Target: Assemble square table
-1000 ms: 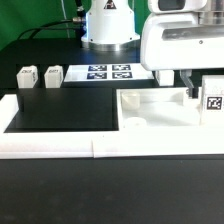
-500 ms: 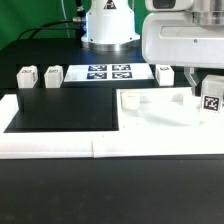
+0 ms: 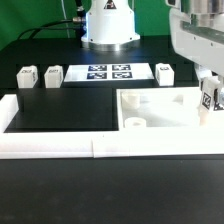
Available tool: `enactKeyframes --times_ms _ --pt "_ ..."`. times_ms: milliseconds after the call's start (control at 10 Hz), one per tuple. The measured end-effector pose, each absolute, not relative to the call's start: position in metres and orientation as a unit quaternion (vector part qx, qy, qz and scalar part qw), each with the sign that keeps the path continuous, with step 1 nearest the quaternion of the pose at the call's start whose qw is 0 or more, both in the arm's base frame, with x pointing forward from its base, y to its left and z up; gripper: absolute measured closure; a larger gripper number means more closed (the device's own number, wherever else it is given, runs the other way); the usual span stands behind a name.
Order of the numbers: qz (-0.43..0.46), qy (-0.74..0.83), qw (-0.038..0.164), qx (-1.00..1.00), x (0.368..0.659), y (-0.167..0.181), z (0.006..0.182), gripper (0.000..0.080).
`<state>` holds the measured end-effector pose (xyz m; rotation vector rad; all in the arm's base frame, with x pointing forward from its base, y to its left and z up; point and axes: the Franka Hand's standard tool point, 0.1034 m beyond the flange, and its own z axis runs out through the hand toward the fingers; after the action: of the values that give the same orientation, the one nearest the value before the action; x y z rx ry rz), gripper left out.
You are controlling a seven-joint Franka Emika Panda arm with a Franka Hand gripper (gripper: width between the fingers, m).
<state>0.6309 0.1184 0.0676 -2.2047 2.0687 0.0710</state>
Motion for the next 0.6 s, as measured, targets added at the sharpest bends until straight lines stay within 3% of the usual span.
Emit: enactKeyframes --times_ms 300,400,500,600 --pt "0.02 0.764 0.066 -0.642 0.6304 0.1184 0.0677 0.0508" --pt "0.019 0.75 0.066 -0.658 0.6303 0.1183 0.0673 0.0433" --pt "0.016 0.732 0.065 -0.678 0.63 0.1187 0.067 0.0433" --pt "0.01 0.664 0.062 -0.745 0.6298 0.1189 0.0673 0.0297"
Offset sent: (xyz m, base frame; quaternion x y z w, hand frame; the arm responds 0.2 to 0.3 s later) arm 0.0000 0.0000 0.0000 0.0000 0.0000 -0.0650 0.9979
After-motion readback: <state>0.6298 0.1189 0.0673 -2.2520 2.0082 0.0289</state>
